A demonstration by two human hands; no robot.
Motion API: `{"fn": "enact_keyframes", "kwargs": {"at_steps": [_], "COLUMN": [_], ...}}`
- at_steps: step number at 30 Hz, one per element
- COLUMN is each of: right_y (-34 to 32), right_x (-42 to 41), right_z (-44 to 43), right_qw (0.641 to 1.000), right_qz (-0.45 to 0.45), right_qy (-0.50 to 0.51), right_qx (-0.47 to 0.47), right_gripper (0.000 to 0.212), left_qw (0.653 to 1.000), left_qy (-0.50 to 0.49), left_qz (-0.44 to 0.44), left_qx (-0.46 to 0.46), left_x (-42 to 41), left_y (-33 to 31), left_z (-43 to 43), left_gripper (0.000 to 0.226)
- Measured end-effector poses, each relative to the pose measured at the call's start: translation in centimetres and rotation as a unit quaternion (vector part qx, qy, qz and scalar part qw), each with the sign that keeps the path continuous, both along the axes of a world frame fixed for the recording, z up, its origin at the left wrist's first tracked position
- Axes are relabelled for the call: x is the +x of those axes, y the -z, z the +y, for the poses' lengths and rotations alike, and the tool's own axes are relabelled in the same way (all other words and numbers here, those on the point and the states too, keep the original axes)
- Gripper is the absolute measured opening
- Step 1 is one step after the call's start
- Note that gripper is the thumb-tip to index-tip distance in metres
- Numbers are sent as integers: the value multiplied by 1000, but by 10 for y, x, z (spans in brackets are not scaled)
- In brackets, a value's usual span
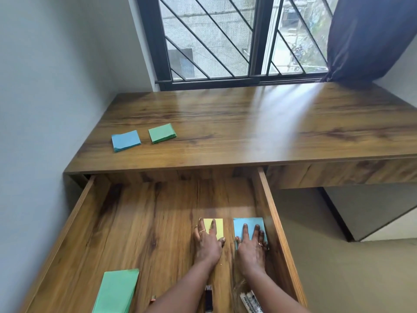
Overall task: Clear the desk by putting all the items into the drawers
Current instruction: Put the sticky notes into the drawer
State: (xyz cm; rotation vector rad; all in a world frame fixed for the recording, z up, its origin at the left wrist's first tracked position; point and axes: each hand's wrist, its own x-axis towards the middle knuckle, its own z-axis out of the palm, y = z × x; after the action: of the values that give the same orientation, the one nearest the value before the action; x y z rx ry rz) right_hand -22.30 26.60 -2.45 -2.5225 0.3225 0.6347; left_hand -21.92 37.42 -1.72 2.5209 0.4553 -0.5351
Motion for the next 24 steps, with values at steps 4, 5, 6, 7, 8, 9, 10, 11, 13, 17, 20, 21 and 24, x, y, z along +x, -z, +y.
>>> {"fn": "enact_keyframes", "kwargs": {"at_steps": [4, 5, 6, 7, 8, 9, 10, 11, 13, 17, 20, 21, 24], "right_y": [1, 2, 3, 3, 3, 2, 1, -1, -3, -7, -13, -15, -20], "right_x": [1, 2, 2, 3, 4, 5, 6, 6, 7, 8, 6, 5, 2], "right_z": [0, 0, 0, 0, 0, 0, -1, -1, -2, -3, -2, -1, 10], "right_qw": [1000, 1000, 1000, 1000, 1000, 1000, 1000, 999, 998, 998, 998, 997, 995], "right_qz": [-1, -2, -3, -3, -2, -1, 0, -2, -7, -13, -38, -49, -67], "right_qy": [3, 2, 1, -1, -4, -10, -17, -24, -34, -41, -45, -47, -55], "right_qx": [11, 9, 4, -2, -7, -14, -22, -31, -43, -47, -39, -39, -39], "right_gripper": [58, 58, 58, 58, 58, 58, 57, 56, 56, 54, 54, 54, 54], "left_qw": [1000, 1000, 1000, 1000, 1000, 1000, 1000, 1000, 1000, 1000, 1000, 1000, 999], "left_qy": [4, 6, 9, 13, 16, 19, 21, 21, 20, 16, 6, 5, 3], "left_qz": [1, 2, 1, 0, 0, 0, 1, 2, 4, 3, 0, -2, -16], "left_qx": [-6, -7, -6, -6, -5, -5, -3, -1, 1, -3, 5, 10, 29], "left_x": [-1, -1, -1, -1, -1, -1, -1, -1, -1, -2, -6, -8, -17], "left_y": [-2, -2, -2, -2, -1, 0, 1, 1, 1, 1, 2, 1, -8], "left_z": [0, 1, 2, 2, 3, 4, 4, 3, 3, 3, 11, 15, 31], "left_gripper": [70, 70, 70, 70, 71, 71, 71, 71, 71, 72, 73, 73, 69]}}
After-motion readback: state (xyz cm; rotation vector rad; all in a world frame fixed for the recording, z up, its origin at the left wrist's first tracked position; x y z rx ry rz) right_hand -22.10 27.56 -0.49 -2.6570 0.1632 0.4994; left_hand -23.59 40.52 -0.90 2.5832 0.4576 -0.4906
